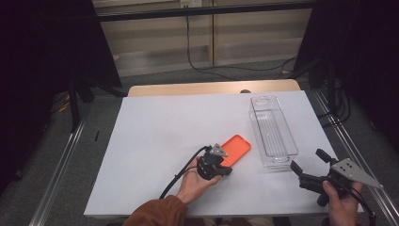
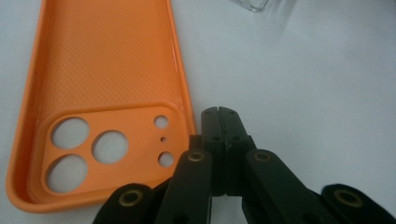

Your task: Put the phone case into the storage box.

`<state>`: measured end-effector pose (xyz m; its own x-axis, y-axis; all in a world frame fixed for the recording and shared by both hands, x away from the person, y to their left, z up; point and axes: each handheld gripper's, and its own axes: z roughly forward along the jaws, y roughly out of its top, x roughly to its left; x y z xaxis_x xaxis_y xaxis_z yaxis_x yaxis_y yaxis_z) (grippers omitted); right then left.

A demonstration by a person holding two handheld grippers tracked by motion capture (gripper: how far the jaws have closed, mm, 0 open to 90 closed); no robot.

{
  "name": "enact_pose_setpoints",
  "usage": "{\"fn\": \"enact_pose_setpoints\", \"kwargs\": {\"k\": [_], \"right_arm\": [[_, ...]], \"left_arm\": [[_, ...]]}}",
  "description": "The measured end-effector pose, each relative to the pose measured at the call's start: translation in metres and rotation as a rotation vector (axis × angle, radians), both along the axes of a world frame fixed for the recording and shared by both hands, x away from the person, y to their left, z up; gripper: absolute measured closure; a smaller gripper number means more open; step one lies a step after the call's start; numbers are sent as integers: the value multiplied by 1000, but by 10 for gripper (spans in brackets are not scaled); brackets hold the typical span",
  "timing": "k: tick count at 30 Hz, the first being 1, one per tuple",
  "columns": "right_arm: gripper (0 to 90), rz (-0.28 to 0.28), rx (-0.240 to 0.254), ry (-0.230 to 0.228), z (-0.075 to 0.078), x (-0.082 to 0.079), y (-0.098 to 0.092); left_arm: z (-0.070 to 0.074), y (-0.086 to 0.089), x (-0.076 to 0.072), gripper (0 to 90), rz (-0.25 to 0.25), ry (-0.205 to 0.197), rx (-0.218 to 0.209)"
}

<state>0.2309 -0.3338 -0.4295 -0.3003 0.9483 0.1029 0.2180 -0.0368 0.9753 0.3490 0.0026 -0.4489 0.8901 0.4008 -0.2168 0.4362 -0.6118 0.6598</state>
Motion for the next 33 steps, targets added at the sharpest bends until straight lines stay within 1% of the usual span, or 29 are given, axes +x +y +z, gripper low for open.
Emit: {"fn": "enact_pose_setpoints", "kwargs": {"k": [4,7,10,11,15,19,26,29,33], "right_arm": [[0,2,-1,1,0,0,0],[0,2,-3,0,0,0,0],[0,-1,-4,-2,0,-1,-1],[0,-1,-2,-1,0,-1,-1],[0,-2,-1,1,0,-1,-1],[0,0,-2,2,0,-1,0],[0,-1,-4,-1,0,-1,0],[0,-1,-2,1,0,-1,0],[0,1,-2,3,0,-1,0]], "left_arm": [[0,1,1,900,-5,-6,9],[0,2,1,900,8,-8,5],[0,4,1,900,18,-20,8],[1,6,2,900,24,-20,12],[0,8,3,900,33,-17,5],[1,9,4,900,28,-17,12],[1,12,4,900,43,-18,17],[0,13,6,900,50,-4,7],[1,14,6,900,50,-10,12]]}}
